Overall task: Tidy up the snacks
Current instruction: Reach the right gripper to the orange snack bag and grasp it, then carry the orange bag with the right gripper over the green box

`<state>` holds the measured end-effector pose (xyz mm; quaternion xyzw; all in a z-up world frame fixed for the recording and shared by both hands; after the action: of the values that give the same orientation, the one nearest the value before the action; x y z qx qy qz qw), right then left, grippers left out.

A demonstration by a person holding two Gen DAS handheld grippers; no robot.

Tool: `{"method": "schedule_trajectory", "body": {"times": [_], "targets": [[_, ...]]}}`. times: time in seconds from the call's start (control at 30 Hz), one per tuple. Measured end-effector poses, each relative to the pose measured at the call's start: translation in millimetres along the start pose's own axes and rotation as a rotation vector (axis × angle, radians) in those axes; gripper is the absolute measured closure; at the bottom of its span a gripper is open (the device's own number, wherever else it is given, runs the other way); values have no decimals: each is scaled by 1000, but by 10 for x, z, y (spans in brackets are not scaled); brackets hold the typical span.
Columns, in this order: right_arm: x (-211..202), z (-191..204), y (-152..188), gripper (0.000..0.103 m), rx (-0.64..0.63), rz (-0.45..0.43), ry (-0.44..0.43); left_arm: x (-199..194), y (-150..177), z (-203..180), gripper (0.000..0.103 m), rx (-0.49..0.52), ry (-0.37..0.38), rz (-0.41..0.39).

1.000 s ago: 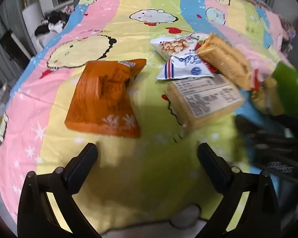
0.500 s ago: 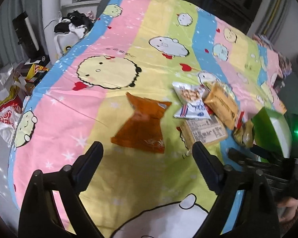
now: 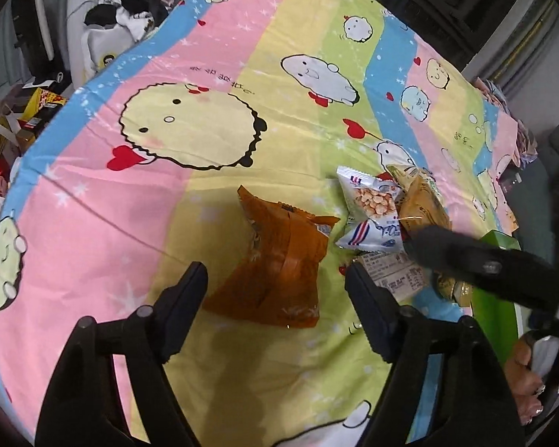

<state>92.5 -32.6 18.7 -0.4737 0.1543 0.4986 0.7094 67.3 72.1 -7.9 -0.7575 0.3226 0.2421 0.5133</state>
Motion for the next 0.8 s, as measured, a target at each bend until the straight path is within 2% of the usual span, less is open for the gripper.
{"method": "schedule_trajectory", "body": {"times": [0.07,0.2,0.3,0.37,0.43,0.6,0.8], "targets": [[194,70,7,35,29,48,-40,56,12,1,29,12,4,15],[452,144,52,35,19,97,-47,165,30,63,33,12,3,44],[597,176,105,36,19,138,-61,243,61,76,43,5,30,70],[704,149,164,43,15,166,-56,274,78,61,50,3,58,78],[789,129,231,48,28,197,-74,275,93,40,53,15,59,74],[692,142,256,49,16,172,-74,146,108,-61,56,41,70,58],[126,224,157,49,-2,59,-81,-241,25,-470,56,110,105,-26]]}}
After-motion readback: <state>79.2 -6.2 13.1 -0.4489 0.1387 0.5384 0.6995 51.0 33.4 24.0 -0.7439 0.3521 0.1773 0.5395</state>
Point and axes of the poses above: each gripper's, at about its wrist camera, not at the fingertips, and x roughly the way its jaws point, z to its left, y to its underside, the point moved 8 cm from there along x, roughly the way its jaws point, and after that the axes turned 8 degrees about -z, right-handed, at the moved point
